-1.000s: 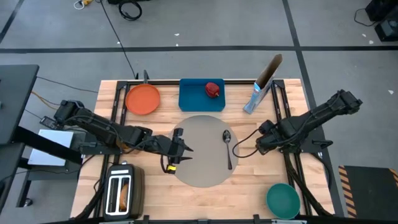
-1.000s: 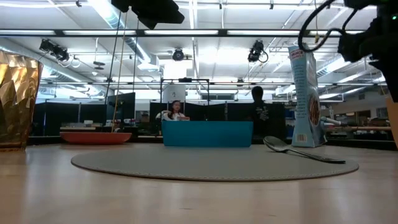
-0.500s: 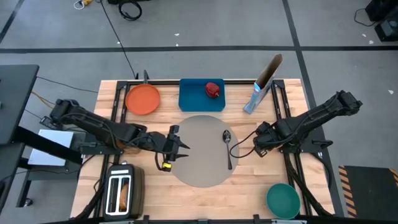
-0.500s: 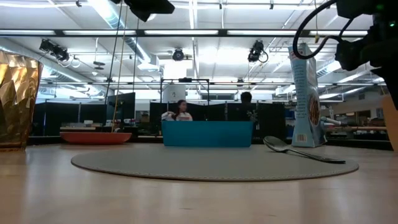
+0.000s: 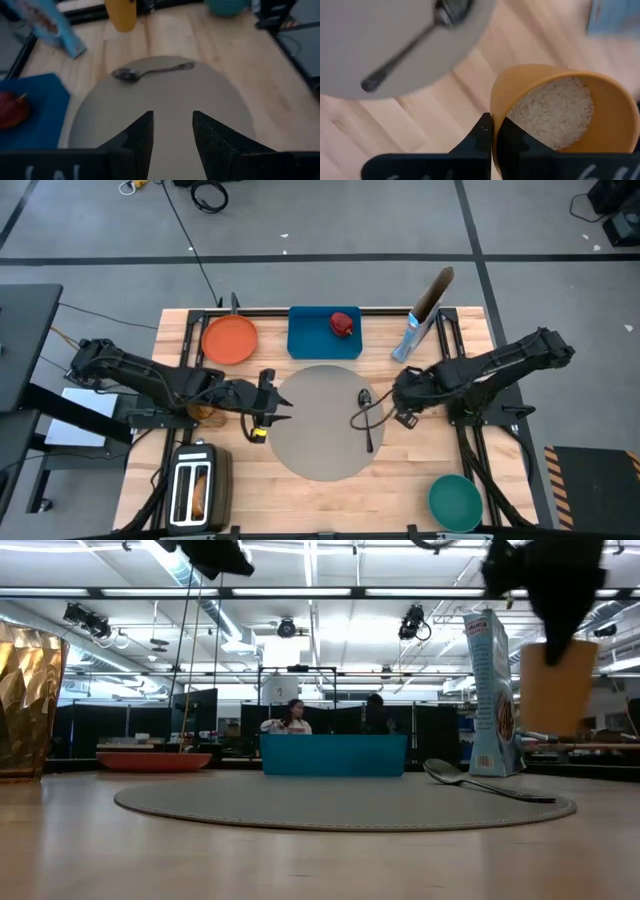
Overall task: Arrange a breakfast setting
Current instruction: Put the yellow cup of milk on the top right of the gray table mat
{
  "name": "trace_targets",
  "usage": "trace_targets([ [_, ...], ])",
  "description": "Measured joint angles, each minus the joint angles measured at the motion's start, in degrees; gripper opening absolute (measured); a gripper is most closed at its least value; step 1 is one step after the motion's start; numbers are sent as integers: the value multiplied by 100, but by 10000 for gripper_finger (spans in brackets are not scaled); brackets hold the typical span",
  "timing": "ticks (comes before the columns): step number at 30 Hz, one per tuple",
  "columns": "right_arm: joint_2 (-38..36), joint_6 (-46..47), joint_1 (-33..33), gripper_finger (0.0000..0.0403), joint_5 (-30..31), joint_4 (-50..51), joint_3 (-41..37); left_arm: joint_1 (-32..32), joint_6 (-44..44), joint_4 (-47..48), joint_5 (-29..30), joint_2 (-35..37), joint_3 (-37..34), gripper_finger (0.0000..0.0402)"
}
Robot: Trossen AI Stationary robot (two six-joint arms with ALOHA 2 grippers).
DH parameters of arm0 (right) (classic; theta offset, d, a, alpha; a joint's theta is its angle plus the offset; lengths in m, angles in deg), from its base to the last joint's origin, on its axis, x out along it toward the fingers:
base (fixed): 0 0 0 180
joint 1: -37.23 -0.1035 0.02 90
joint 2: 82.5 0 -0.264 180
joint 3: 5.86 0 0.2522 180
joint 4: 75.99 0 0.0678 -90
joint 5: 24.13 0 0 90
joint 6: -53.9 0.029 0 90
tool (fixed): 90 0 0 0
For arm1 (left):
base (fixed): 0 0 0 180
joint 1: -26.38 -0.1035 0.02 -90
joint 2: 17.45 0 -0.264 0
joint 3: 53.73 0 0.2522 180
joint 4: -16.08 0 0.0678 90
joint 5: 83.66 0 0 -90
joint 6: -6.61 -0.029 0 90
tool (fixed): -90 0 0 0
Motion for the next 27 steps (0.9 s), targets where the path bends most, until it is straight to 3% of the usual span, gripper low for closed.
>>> trace_targets([
  [11,1871,-3654,936,13,107,-150,2082,-452,-30,510,-3,105,-1,144],
  [17,2729,-6167,1388,13,92,-451,2513,-485,-29,723,-1,292,1,144],
  [21,3101,-6865,1674,15,-15,-781,2513,-485,-27,996,-4,568,-6,144],
  [27,3241,-7146,1972,13,-460,-1031,2420,-485,-25,1264,-3,939,-3,144],
])
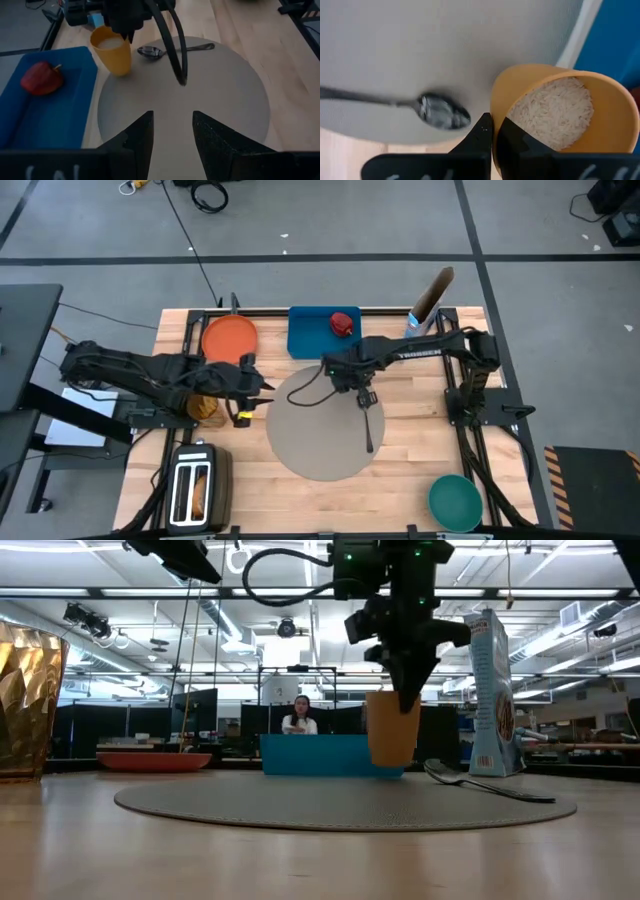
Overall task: Arrange a breakfast setting
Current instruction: Put the yellow cup of milk on the top right of the gray table mat, then put the green bowl on the center of the gray table mat
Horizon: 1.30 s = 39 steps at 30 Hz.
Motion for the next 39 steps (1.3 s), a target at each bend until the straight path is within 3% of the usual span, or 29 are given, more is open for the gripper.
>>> trace_targets([
  [4,9,-108,83,13,-329,-142,-30,0,-4,29,0,92,2,144],
  [13,184,-98,192,18,-391,-127,-36,0,-2,14,0,93,2,144],
  [24,123,15,165,87,-369,-148,-36,0,0,-12,0,91,2,144],
  [31,-308,374,97,120,-363,-133,-36,0,1,-157,0,91,2,144],
  [39,-1169,1278,-444,122,-346,-46,-34,79,-2,-383,0,85,2,144],
])
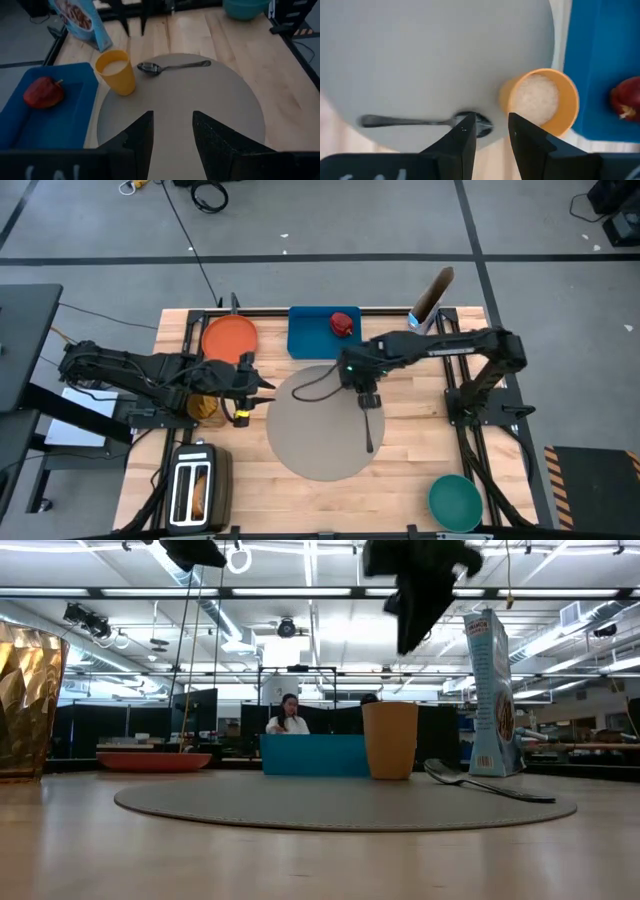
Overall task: Arrange a breakfast setting
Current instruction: Put the green bowl on the center of the gray table mat
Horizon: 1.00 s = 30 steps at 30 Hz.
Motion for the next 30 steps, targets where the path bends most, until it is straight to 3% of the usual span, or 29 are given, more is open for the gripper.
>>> trace_targets([
  [6,-436,1499,-973,121,340,602,0,109,2,-341,-11,-4,0,144],
  [11,-445,3610,-1977,121,501,1065,0,138,-37,-508,-3,-4,0,144],
  [16,-262,5896,-2933,126,183,1105,-9,135,-192,-523,-2,-4,0,144],
  [24,-29,9211,-4252,175,274,1071,-16,131,-219,-503,0,-7,0,144],
  [30,158,10935,-4789,217,211,1044,-154,133,-299,-497,-2,-5,0,144],
])
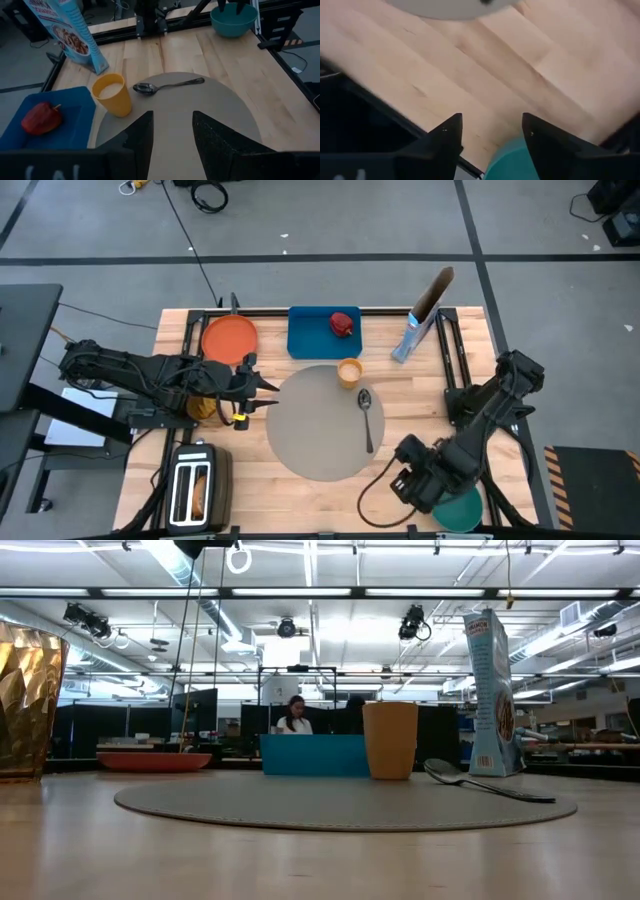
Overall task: Arrange a breakfast setting
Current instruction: Put the green bowl on the center of the gray table mat
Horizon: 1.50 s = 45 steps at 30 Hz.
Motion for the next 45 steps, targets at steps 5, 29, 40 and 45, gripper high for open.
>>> trace_targets([
  [5,181,1217,-284,228,-529,-195,-355,12,1,88,0,-1,-2,144],
  [29,253,3036,-683,162,-1437,-2273,-1894,44,341,294,-3,-1,-2,144],
  [40,253,3016,-577,36,-1315,-2378,-2007,314,468,432,-2,-1,0,144],
  [45,247,2876,-532,17,-1327,-2190,-1872,453,460,431,-2,-1,-2,144],
])
